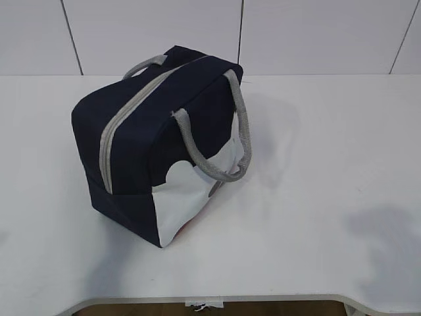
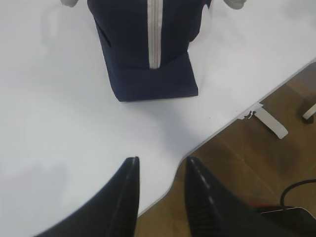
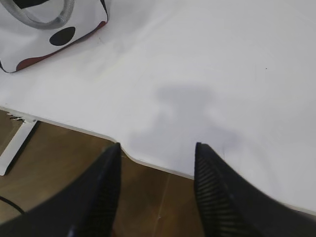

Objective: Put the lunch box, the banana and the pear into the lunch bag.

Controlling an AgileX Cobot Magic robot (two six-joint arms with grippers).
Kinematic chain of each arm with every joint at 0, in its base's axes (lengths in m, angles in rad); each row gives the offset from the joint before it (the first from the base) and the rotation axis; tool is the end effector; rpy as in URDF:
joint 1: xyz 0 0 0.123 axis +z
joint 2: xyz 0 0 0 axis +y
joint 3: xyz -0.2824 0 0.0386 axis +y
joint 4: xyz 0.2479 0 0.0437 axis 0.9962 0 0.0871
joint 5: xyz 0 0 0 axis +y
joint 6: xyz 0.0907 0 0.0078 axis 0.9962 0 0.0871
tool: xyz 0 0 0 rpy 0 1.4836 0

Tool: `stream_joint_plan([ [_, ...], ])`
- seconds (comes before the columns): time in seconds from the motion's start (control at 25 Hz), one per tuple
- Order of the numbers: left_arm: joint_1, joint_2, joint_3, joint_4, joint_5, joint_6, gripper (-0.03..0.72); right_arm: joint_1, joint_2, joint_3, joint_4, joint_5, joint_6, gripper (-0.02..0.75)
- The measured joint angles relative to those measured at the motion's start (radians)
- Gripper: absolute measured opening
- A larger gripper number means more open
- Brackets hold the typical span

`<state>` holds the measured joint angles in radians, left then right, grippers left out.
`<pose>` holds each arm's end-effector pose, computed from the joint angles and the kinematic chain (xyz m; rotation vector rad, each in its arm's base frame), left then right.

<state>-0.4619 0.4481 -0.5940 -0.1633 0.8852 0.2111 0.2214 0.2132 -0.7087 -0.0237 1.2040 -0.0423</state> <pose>0.0604 -0.0429 0.3050 0.6934 2.1205 -0.3349 0.0038 -0.0012 0.3237 -0.2852 2.1741 0.0719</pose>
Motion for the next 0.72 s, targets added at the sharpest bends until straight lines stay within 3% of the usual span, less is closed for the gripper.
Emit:
stream_joint_plan([
  [0.36,0.0,-0.162,0.067,-0.015,0.034,0.0,0.238,0.0,-0.024,0.167,-0.002,-0.111,0.0,0.382],
  [0.72,0.0,-0.245,0.063,-0.116,0.177,-0.009,0.239,0.0,-0.024,0.18,0.0,-0.114,0.0,0.382],
])
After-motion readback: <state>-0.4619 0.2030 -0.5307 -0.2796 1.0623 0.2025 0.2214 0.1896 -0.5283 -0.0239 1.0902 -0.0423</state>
